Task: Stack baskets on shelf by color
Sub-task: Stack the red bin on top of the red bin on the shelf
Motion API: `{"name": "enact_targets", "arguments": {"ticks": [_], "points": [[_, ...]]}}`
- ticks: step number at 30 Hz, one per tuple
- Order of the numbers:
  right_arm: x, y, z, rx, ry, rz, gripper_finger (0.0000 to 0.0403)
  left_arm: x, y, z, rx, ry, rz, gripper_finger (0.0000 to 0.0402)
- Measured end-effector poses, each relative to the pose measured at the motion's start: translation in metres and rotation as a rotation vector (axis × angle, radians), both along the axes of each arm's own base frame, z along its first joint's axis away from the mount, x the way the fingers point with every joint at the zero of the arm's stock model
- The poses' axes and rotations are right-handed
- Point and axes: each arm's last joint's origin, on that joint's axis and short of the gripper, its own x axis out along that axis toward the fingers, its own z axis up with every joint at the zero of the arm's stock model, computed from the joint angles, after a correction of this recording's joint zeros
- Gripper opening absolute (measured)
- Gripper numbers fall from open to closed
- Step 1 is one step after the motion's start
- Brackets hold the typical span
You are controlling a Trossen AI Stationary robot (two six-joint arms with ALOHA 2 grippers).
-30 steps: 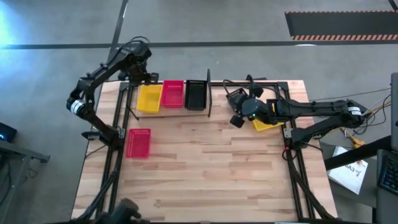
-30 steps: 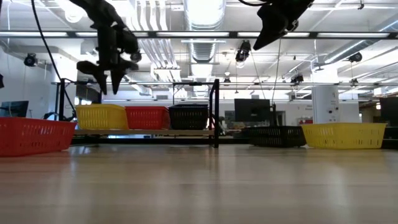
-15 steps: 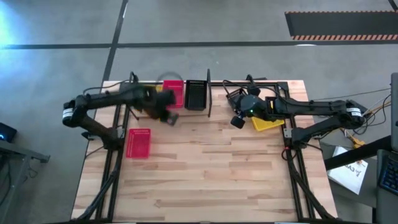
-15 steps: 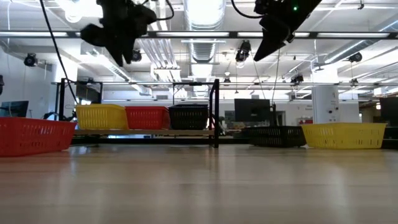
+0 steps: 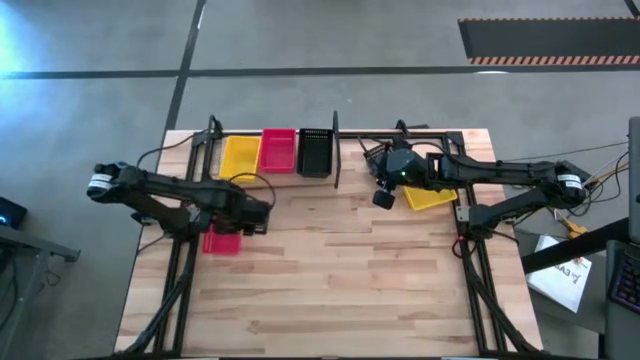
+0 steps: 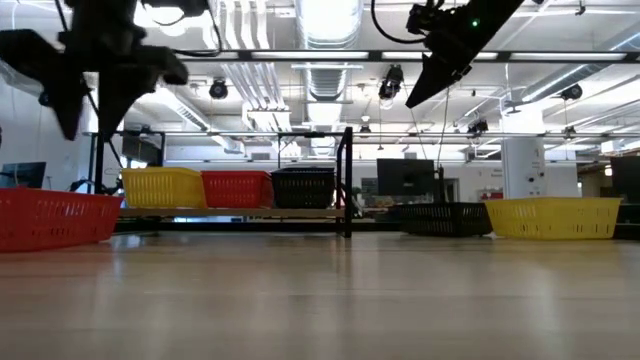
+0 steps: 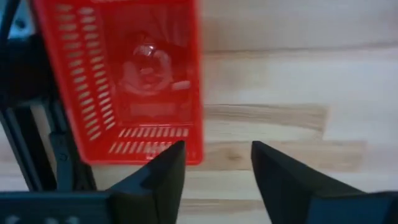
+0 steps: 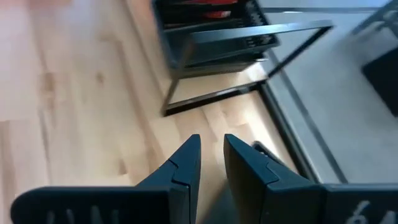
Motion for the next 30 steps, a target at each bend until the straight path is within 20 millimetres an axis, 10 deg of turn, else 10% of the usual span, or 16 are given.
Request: {"name": "enact_targets", "arguments": {"ticks": [7, 16, 30], "points": [[0.0, 0.0, -0.001, -0.016, 0.013, 0.015, 0.0063, -0.033, 0.006, -0.03, 0.047, -0.046, 0.142, 0.0209], [0.0, 0.0, -0.001, -0.01, 0.007, 0.007, 0.0063, -0.029, 0.006, -0.09, 0.013, -0.212, 0.279, 0.019], [0.0, 0.0, -0.001, 0.014, -0.011, -0.019, 0.0063, -0.003, 0.002, -0.097, 0.022, -0.133, 0.164, 0.0103]]}}
